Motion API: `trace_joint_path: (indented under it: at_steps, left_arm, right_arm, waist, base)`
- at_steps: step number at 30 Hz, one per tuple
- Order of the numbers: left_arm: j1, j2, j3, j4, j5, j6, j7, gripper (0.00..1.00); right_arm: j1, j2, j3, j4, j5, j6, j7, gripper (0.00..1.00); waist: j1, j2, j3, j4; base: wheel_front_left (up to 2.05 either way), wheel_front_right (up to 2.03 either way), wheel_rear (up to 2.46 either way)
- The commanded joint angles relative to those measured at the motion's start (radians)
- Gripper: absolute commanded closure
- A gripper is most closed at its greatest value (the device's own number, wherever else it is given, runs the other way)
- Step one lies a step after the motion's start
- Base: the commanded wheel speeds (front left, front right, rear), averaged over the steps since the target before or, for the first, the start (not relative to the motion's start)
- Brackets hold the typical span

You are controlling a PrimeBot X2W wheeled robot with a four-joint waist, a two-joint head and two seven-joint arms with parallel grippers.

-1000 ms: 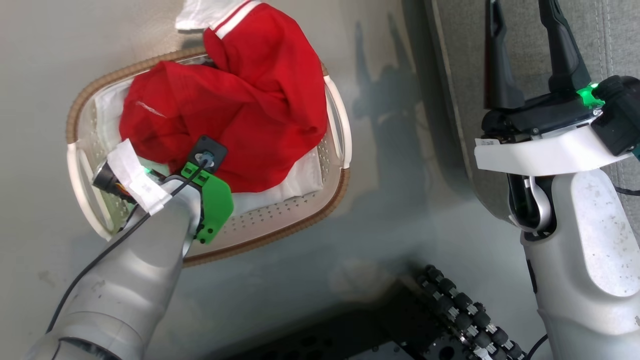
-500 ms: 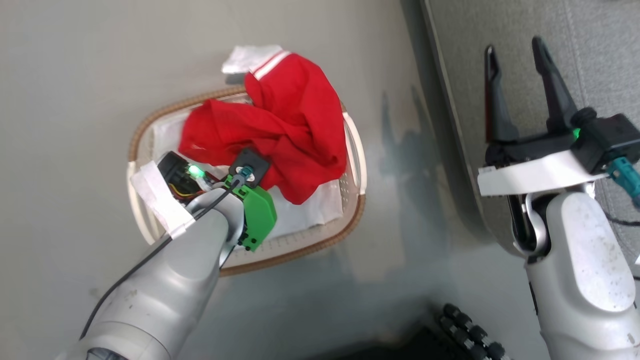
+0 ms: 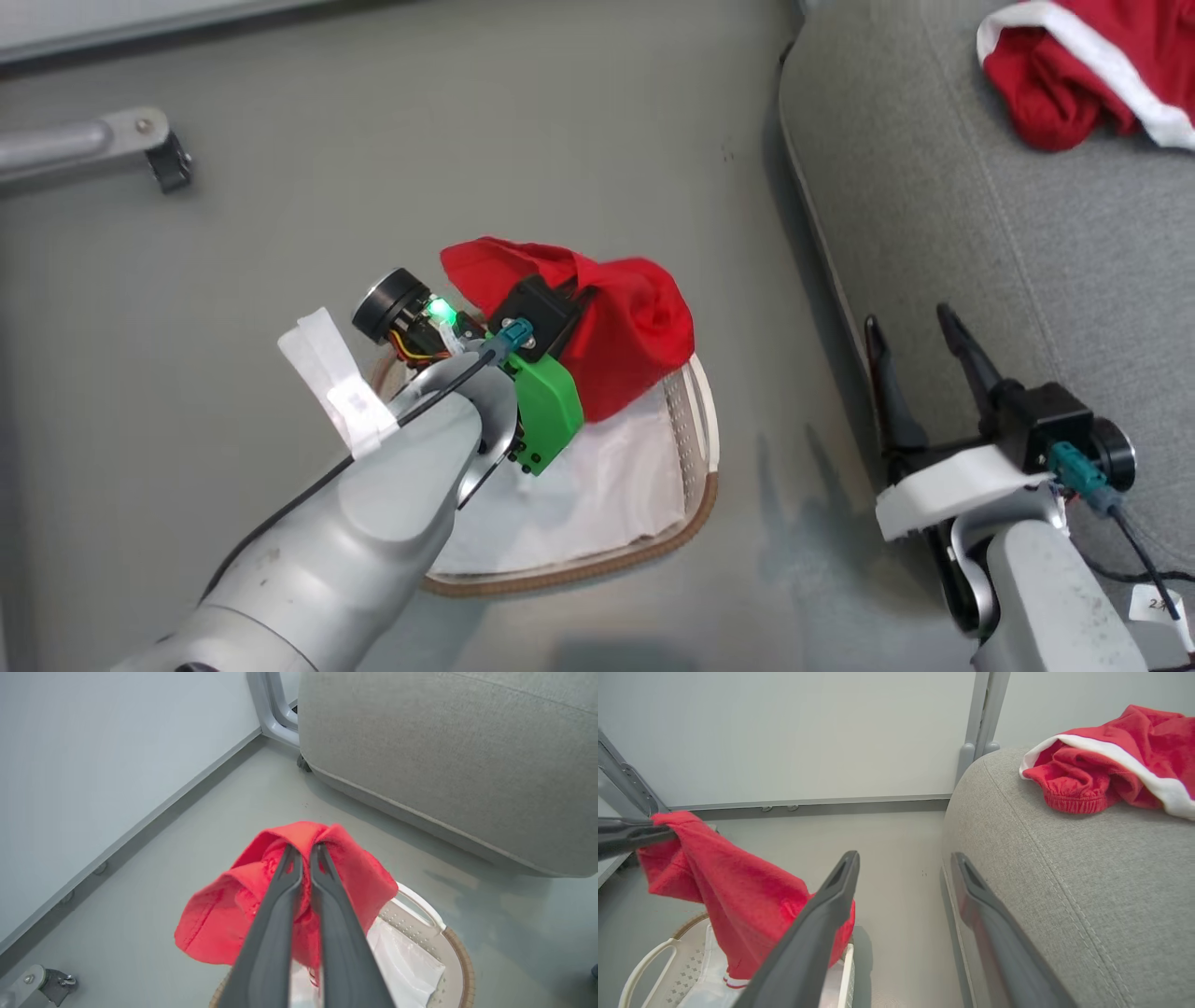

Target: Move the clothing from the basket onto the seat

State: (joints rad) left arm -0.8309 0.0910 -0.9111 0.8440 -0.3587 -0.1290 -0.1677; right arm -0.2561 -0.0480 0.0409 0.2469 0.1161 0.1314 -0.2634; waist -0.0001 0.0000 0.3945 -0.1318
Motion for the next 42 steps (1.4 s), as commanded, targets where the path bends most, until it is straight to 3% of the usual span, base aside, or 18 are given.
trace_joint_path:
  at_steps: [1,10,18,27,34,42]
  left_arm:
    - [-0.013,0.019,-0.014,-0.028,-0.013,-0.002,0.01,1.0]
    - [-0.127,0.122,-0.086,-0.252,-0.117,0.0,0.135,1.0]
    - [-0.226,0.174,-0.058,-0.378,-0.168,0.003,0.218,1.0]
    - [-0.258,0.164,-0.041,-0.422,-0.184,0.025,0.249,1.0]
    - [-0.273,0.128,-0.054,-0.437,-0.195,0.028,0.268,1.0]
    - [-0.281,0.086,-0.08,-0.471,-0.214,0.021,0.292,1.0]
  right_arm:
    - [0.035,-0.005,0.006,0.011,-0.003,-0.001,-0.002,0.0]
    - [0.105,-0.004,0.038,0.028,-0.006,-0.001,-0.002,0.0]
    - [0.102,-0.004,0.076,0.002,0.008,-0.001,-0.002,0.0]
    - [0.055,-0.004,0.18,-0.041,0.021,-0.001,-0.002,0.0]
    - [-0.044,-0.004,0.305,0.017,0.029,-0.001,-0.002,0.0]
    - [-0.15,-0.004,0.268,0.165,0.004,-0.001,-0.001,0.0]
  waist:
    - [0.0001,0.0,-0.234,0.059]
    - [0.0001,0.0,-0.391,0.047]
    - [0.0001,0.0,-0.418,0.029]
    - [0.0001,0.0,-0.429,0.019]
    - [0.0001,0.0,-0.436,0.046]
    - [0.0001,0.0,-0.446,0.101]
  base:
    - [0.0,0.0,0.0]
    - [0.0,0.0,0.0]
    - [0.0,0.0,0.0]
    - [0.0,0.0,0.0]
    - [0.0,0.0,0.0]
    - [0.0,0.0,0.0]
